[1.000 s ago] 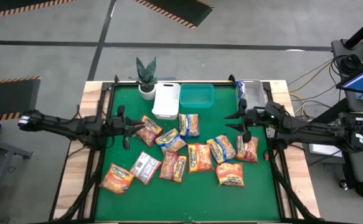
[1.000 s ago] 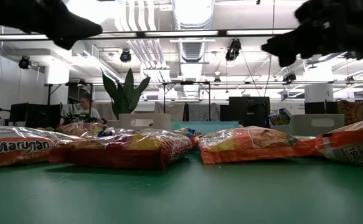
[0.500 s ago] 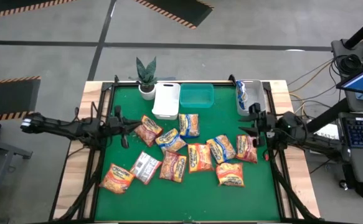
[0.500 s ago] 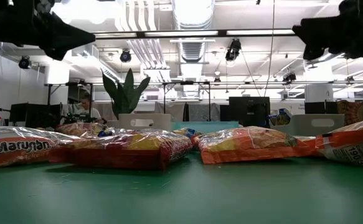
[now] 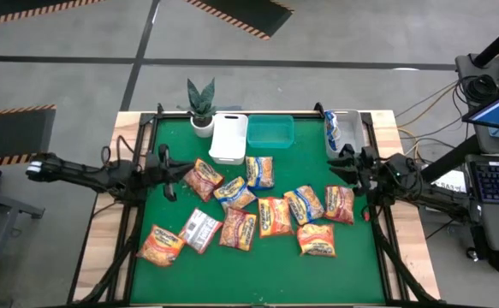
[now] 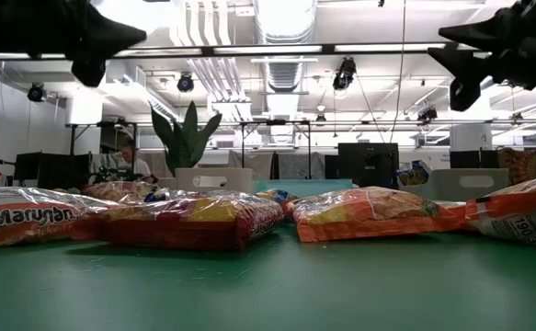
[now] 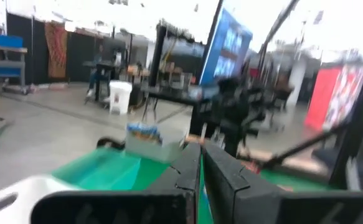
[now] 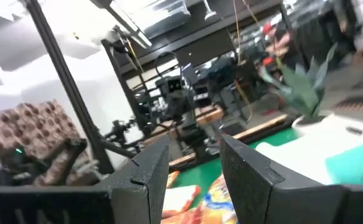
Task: Sort Maruchan noodles
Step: Put the red noodle pack into the white bin
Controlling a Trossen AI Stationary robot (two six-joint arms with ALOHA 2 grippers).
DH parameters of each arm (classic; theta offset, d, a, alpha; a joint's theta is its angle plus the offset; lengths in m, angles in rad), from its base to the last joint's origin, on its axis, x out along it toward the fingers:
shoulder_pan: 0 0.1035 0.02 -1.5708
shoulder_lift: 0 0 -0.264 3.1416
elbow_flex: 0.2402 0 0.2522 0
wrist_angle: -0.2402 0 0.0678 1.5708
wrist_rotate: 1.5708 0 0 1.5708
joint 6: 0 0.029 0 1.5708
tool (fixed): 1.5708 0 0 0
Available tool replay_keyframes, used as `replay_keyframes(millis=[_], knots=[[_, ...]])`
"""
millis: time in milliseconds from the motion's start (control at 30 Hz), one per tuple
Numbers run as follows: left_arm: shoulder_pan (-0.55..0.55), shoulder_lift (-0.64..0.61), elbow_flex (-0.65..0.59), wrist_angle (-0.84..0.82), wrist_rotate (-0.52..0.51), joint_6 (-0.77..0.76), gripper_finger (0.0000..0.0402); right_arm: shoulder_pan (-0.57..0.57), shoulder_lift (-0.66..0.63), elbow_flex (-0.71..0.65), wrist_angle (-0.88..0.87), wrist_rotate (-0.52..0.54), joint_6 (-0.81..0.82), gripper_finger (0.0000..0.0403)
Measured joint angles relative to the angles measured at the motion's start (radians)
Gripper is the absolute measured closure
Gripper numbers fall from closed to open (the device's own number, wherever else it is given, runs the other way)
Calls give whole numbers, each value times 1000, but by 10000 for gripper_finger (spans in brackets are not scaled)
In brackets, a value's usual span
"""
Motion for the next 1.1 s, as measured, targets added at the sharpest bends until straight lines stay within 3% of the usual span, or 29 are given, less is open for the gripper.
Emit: replay_keyframes(millis=[167,367,433,533,633,767,967,1100], knots=[[0,21,0,76,0,-104,401,0,7,0,-5,-1,75,271],[3,34,0,110,2,-111,401,0,7,0,-5,2,71,271],[2,44,0,111,17,-112,401,0,8,0,-8,48,70,271],[1,65,0,112,74,-211,401,0,19,0,-35,121,78,271],[-3,113,26,71,28,-313,401,0,39,0,-36,92,43,271],[-4,216,121,-235,-125,-551,402,1,71,0,-37,60,18,271],[-2,406,368,-943,-138,-921,394,1,110,-1,-38,16,22,271],[6,504,499,-1185,-140,-1043,357,1,113,-1,-37,-6,22,271]])
